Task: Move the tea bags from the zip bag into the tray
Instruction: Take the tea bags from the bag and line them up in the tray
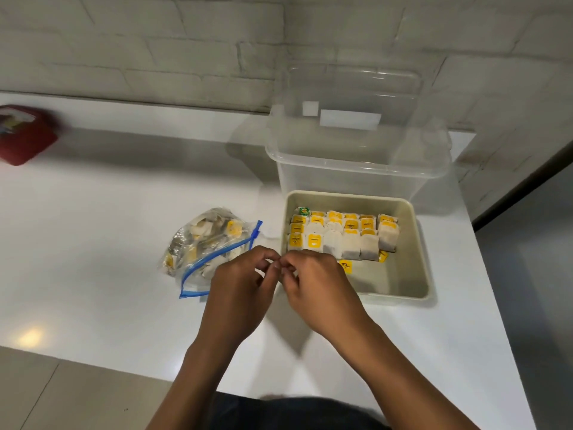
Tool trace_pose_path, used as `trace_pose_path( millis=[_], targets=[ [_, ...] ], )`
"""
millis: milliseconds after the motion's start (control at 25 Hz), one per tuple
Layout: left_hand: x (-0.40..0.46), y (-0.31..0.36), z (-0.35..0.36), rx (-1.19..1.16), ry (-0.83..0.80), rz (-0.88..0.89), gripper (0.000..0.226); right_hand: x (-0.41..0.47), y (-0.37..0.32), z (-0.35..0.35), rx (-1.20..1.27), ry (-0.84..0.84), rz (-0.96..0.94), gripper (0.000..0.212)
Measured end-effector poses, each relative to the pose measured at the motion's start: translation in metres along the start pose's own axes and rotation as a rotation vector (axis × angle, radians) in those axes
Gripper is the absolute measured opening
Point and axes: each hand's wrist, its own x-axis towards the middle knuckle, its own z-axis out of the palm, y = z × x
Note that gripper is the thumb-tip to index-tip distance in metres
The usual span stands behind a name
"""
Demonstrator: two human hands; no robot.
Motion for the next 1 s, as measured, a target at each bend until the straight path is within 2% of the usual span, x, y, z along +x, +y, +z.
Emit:
trace_pose_path(
  millis=[160,320,480,560,640,800,1000],
  targets=[
    [-0.015,-0.026,-0.013,-0.049,0.016,-0.155,0.025,0.011,-0.03,0.019,0.021,-0.059,-0.083,0.025],
    [-0.017,-0.048,-0.033,0.011,0.151,-0.243,0.034,0.039,-0.064,0.047,-0.04,-0.168,-0.173,0.044],
    [-0.009,-0.071,-0.038,-0.031,-0.001,-0.253,0.053,0.076,-0.081,0.076,-0.157,-0.325,-0.166,0.027],
    [-0.005,-0.081,-0.038,-0.033,-0.069,-0.213,0.056,0.086,-0.078,0.096,-0.216,-0.366,-0.091,0.032],
    [0.0,-0.09,-0.042,-0.034,-0.11,-0.188,0.053,0.088,-0.075,0.114,-0.25,-0.332,-0.033,0.036],
    [0.005,-0.104,-0.047,-0.011,-0.148,-0.184,0.049,0.088,-0.078,0.128,-0.332,-0.224,-0.009,0.028],
    [0.01,-0.118,-0.057,0.092,-0.097,-0.228,0.048,0.096,-0.08,0.13,-0.334,-0.194,0.024,0.03]
  ],
)
